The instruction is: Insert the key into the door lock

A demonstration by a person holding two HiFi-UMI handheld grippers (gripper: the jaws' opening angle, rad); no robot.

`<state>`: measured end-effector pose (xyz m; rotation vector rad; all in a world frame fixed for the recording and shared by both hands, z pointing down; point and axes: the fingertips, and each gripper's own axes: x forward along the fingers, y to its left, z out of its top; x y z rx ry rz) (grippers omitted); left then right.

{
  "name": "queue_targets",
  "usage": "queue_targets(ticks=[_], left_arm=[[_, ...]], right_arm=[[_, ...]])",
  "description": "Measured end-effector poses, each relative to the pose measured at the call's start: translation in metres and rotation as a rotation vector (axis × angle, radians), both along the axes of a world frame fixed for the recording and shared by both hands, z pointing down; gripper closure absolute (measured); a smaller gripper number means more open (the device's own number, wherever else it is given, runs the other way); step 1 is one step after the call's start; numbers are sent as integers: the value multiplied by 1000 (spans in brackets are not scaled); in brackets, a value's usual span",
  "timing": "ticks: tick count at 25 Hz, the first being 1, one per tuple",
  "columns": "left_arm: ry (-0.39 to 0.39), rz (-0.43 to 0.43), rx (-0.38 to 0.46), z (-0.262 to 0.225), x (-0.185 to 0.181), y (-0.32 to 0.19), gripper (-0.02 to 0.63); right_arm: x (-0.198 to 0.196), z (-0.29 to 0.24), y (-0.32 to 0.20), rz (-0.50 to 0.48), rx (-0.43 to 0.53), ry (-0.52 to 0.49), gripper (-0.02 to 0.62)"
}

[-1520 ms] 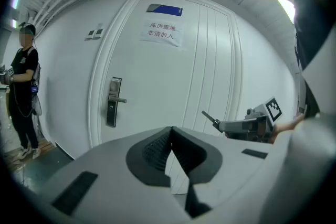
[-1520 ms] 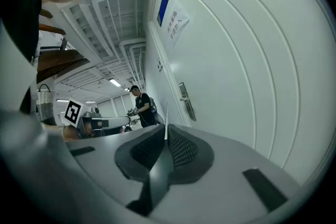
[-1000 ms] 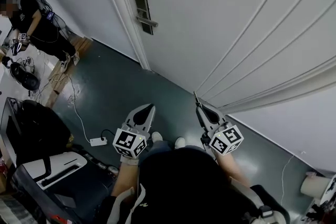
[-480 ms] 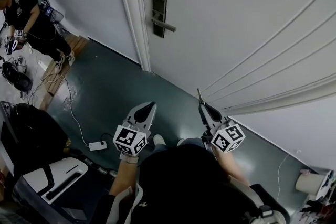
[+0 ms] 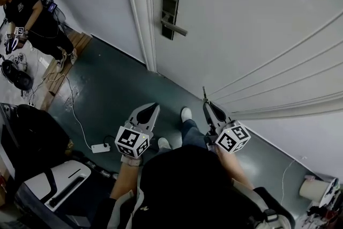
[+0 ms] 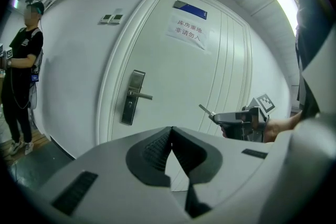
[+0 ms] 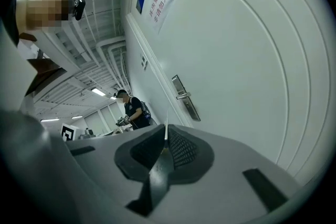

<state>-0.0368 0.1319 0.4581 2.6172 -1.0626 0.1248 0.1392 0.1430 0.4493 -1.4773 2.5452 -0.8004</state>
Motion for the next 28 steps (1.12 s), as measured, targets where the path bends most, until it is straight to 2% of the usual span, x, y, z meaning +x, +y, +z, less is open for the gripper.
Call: queue_targets(ticks=[10, 15, 21, 28], left_arm=[[-25, -57, -16, 0, 41, -85, 598], [-40, -109, -19, -3, 61, -120, 598], [-53, -212, -27, -6, 71, -143, 598], [-55, -372, -42, -1, 57, -147, 598]], right_arm=[[36, -1, -101, -79, -11, -57, 561], [39, -6, -142, -177, -10, -72, 561], [28, -8, -174, -331, -18, -94, 561], [1, 0, -195, -494, -54, -127, 561]])
